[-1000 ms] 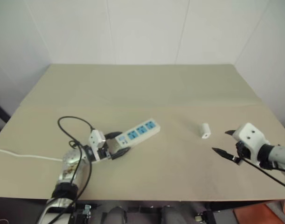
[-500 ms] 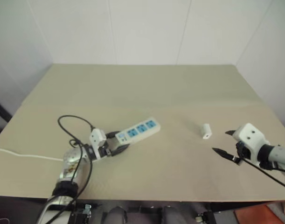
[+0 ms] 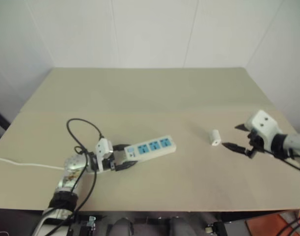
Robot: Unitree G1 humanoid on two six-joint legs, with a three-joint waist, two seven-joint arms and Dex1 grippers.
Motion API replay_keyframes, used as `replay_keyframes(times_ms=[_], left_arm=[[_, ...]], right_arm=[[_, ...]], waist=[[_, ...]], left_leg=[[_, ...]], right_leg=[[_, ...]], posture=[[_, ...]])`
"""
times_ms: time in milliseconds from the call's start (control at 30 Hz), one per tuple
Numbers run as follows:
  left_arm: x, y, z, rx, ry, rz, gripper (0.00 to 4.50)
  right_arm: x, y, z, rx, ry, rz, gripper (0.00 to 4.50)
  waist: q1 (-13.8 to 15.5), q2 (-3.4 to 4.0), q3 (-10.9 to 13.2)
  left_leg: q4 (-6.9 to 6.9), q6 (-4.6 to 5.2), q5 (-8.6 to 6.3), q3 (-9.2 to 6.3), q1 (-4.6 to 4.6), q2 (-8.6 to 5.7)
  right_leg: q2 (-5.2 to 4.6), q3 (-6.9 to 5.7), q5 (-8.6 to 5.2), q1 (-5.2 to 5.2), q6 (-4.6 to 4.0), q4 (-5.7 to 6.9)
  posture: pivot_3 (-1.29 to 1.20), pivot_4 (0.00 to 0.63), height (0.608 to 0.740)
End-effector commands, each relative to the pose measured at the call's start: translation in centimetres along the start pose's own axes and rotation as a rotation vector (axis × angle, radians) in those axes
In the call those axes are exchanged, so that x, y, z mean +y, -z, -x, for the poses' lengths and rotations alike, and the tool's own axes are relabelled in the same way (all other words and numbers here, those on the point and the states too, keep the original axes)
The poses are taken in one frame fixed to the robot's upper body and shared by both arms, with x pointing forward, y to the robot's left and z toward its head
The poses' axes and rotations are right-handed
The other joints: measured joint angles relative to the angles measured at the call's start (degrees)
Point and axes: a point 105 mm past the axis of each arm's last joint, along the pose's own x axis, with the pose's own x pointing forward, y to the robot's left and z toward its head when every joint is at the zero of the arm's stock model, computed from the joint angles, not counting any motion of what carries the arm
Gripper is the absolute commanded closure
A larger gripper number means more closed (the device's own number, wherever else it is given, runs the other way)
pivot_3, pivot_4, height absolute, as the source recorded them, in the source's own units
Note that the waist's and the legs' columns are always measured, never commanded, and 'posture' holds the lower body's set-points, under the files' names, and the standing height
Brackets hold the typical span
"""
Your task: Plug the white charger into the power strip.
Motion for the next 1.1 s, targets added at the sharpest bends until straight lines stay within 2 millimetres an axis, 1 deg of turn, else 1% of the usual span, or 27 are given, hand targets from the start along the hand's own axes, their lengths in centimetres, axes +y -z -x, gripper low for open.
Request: replay_keyframes(times_ms=[33,133,233,333,533,633,700,767,933,1100], left_arm=[[-0.2,-0.9,0.0,-0.006,0.053,-0.013,1.24],[-0.1,-1.2,0.0,-0.006,0.073,-0.02,1.24],[-0.1,-1.4,-0.1,-0.005,0.096,-0.021,1.24],[0.0,-1.4,-0.1,-0.003,0.099,-0.023,1.24],[-0.2,-1.2,-0.1,-0.001,0.088,-0.021,1.24],[-0.5,-1.1,-0.1,0.002,0.086,-0.02,1.24],[-0.5,-1.0,-0.1,0.003,0.082,-0.021,1.24],[-0.5,-1.1,-0.1,0.003,0.074,-0.022,1.24],[-0.7,-1.1,0.1,0.001,0.063,-0.02,1.24],[-0.8,-0.9,0.4,0.011,0.05,-0.017,1.24]], right_arm=[[-0.4,-1.9,0.3,-0.049,-0.05,0.245,0.0],[0.0,-1.6,0.0,-0.032,-0.162,0.613,0.0],[0.1,-1.0,-0.7,-0.001,-0.3,0.902,0.0],[0.0,-0.5,-1.1,0.035,-0.433,1.126,0.0],[0.0,-1.4,-2.3,0.032,-0.608,1.519,0.0],[0.5,-1.7,-3.0,0.018,-0.694,1.672,0.0],[0.8,-1.5,-3.4,0.038,-0.764,1.758,0.0],[0.8,-1.3,-3.9,0.058,-0.798,1.813,0.0],[0.3,-1.3,-6.0,0.083,-0.77,1.934,0.0],[-0.1,-0.9,-7.7,0.037,-0.753,2.059,0.0]], waist=[[0.3,0.0,0.0],[0.5,0.01,0.0],[0.0,0.04,0.1],[-0.9,0.1,0.1],[-1.4,0.11,0.2],[-1.3,0.14,0.2],[-1.3,0.14,0.2],[-1.2,0.16,0.2],[-1.4,0.19,0.2],[-1.4,0.2,0.2]], left_leg=[[-0.01,0.0,0.0,-0.01,-0.03,0.0],[-0.02,0.02,-0.02,0.0,-0.13,0.0],[0.0,0.02,-0.01,0.07,-0.05,-0.01],[-0.02,0.02,-0.01,0.08,0.03,0.0],[-0.05,0.02,-0.01,0.08,-0.01,0.0],[-0.05,0.02,-0.01,0.07,0.01,0.0],[-0.05,0.02,-0.01,0.06,0.01,-0.01],[-0.05,0.01,-0.01,0.06,-0.02,-0.02],[-0.06,-0.02,0.01,0.07,-0.07,-0.07],[-0.06,-0.16,0.09,0.11,-0.34,-0.24]], right_leg=[[0.0,-0.01,-0.01,0.0,0.01,-0.02],[-0.03,-0.05,-0.02,-0.07,0.04,-0.1],[-0.05,-0.02,-0.01,-0.06,0.03,-0.07],[-0.04,0.01,-0.01,-0.04,0.02,-0.03],[-0.07,0.05,0.0,-0.09,0.01,-0.05],[-0.07,0.05,0.0,-0.11,0.0,0.01],[-0.07,0.06,0.0,-0.13,-0.01,0.02],[-0.07,0.07,-0.01,-0.2,-0.01,0.04],[-0.09,0.16,-0.01,-0.41,-0.04,0.19],[-0.15,0.4,-0.12,-1.06,-0.15,0.79]], posture=[[0.0,0.15,0.74],[0.0,0.15,0.74],[0.0,0.15,0.74],[0.0,0.15,0.74],[0.0,0.15,0.74],[0.0,0.15,0.74],[0.0,0.15,0.74],[0.0,0.15,0.74],[0.0,0.15,0.74],[0.0,0.15,0.74]])
